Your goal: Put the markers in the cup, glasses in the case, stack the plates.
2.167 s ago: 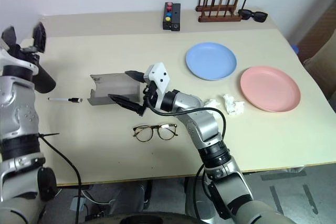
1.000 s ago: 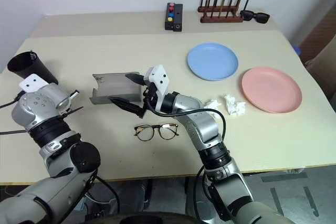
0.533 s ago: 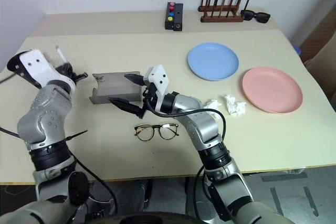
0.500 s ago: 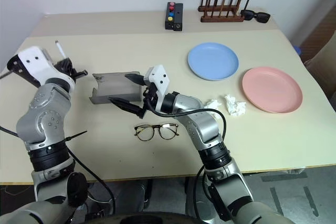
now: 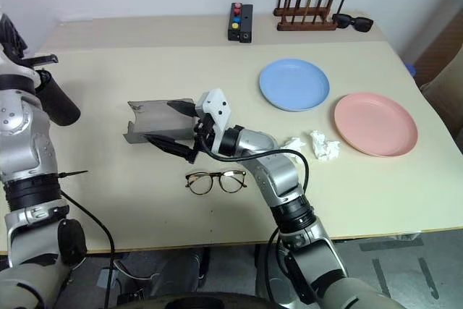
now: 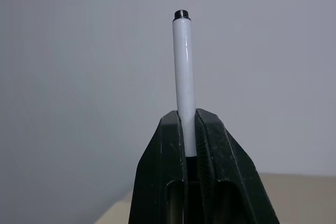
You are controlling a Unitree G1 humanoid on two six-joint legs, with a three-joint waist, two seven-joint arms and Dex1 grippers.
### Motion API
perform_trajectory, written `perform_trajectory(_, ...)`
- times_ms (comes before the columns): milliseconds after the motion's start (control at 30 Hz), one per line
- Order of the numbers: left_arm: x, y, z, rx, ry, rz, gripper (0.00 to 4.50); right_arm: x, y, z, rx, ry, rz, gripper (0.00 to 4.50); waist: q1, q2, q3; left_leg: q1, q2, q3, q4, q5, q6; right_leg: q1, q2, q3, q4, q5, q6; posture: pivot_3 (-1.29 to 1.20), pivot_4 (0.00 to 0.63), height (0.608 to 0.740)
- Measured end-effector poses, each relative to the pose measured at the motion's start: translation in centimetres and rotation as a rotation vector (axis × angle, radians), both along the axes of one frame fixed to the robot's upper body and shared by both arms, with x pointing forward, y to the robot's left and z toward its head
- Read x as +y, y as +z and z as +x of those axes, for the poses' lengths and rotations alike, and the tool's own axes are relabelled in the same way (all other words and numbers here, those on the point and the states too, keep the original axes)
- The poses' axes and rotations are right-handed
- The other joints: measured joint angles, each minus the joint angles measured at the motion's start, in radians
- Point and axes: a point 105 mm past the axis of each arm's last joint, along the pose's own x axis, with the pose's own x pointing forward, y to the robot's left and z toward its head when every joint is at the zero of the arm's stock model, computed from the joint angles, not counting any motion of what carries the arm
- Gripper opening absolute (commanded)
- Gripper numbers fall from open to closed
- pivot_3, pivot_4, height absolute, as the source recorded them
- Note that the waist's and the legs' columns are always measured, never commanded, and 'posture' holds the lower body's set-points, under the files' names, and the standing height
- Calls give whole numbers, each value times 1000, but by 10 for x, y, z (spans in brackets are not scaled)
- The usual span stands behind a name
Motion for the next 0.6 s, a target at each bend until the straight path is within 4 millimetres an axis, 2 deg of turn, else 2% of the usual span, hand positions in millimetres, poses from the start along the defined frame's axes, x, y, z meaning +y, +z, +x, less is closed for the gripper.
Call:
perform_trajectory(200, 21, -22, 6, 24, 65, -12, 24, -7, 21, 3, -12, -18, 121, 4500, -1, 0, 0, 0, 0, 0, 0, 0, 0, 0, 0, 0, 0, 0, 0, 0, 150, 734)
perform_trajectory(333, 33, -41, 7, 55, 106, -46, 24, -7, 21, 3, -10, -14, 127, 4500, -1, 0, 0, 0, 0, 0, 0, 0, 0, 0, 0, 0, 1, 0, 0, 0, 150, 734)
perform_trajectory(600, 44, -64, 8, 100, 143, -76, 24, -8, 21, 2, -8, -11, 130, 4500, -2, 0, 0, 0, 0, 0, 0, 0, 0, -1, 0, 0, 1, 0, 0, 0, 150, 734)
